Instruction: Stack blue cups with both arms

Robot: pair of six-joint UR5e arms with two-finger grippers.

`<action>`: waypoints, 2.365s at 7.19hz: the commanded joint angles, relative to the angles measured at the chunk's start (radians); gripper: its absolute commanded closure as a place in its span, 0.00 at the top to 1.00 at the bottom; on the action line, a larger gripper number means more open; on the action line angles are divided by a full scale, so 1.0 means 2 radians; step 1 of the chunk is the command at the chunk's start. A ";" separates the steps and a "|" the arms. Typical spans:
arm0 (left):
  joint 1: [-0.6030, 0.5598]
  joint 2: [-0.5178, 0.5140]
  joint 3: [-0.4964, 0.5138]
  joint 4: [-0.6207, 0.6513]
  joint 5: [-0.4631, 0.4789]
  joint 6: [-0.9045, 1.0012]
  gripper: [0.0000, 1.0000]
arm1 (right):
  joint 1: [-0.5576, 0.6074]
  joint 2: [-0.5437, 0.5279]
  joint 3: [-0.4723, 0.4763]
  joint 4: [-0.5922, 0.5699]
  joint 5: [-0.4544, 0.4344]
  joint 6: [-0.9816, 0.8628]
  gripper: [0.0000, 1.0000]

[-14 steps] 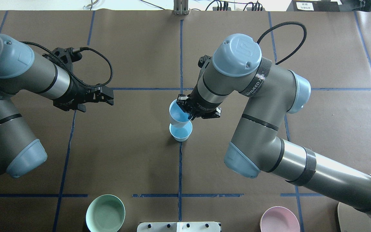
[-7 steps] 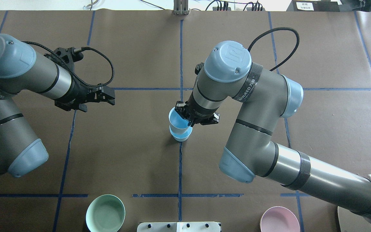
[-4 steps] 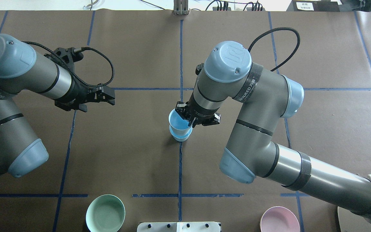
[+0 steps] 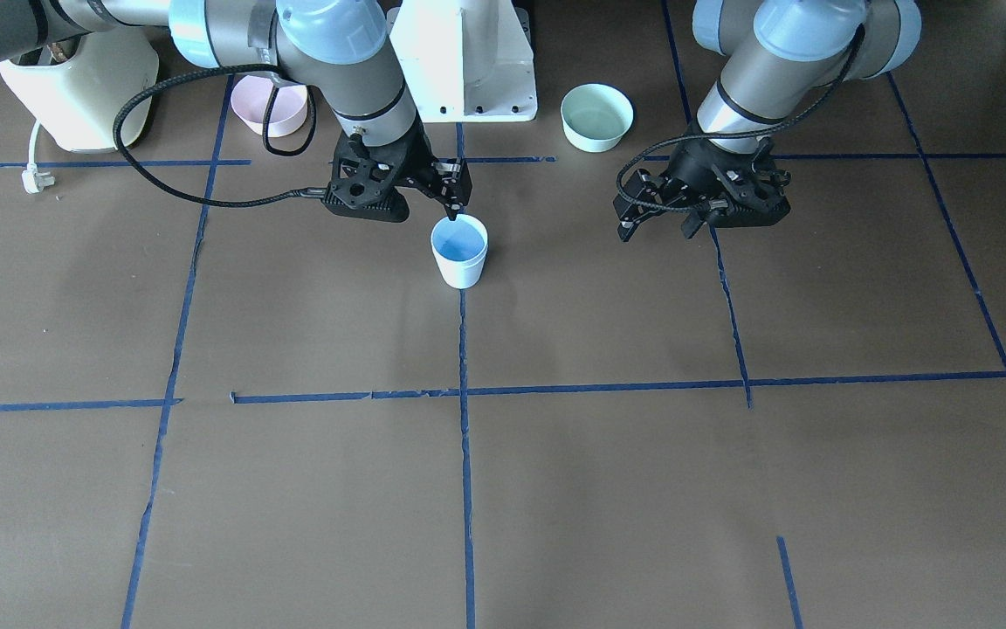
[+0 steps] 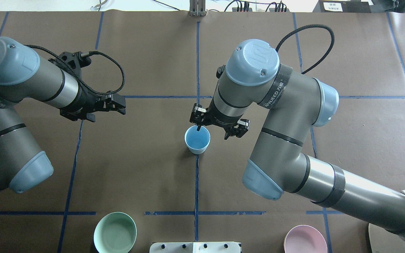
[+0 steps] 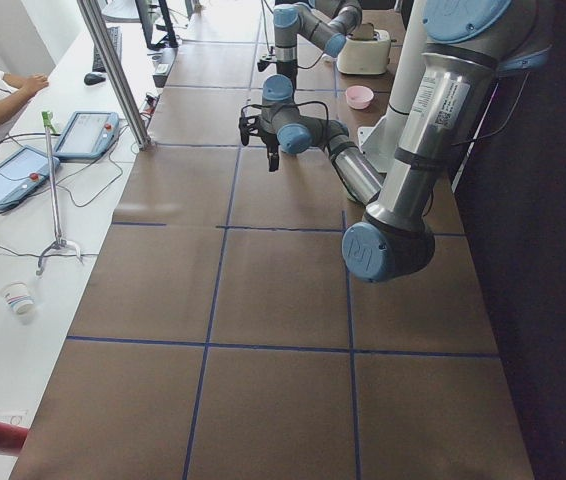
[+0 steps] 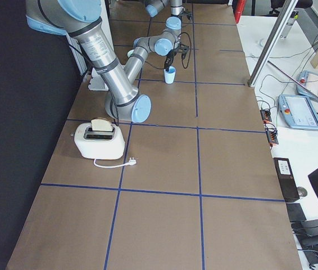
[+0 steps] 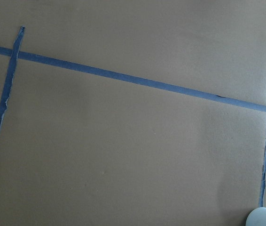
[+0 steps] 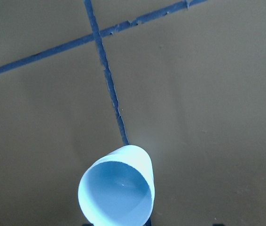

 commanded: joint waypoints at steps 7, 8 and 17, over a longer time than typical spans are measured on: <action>-0.188 0.124 0.019 0.008 -0.103 0.334 1.00 | 0.182 -0.172 0.064 -0.045 0.024 -0.325 0.99; -0.232 0.141 0.045 0.008 -0.126 0.415 1.00 | 0.215 -0.199 0.062 -0.045 0.051 -0.380 1.00; -0.428 0.132 0.229 0.096 -0.156 0.776 1.00 | 0.446 -0.308 -0.140 -0.014 0.150 -0.802 1.00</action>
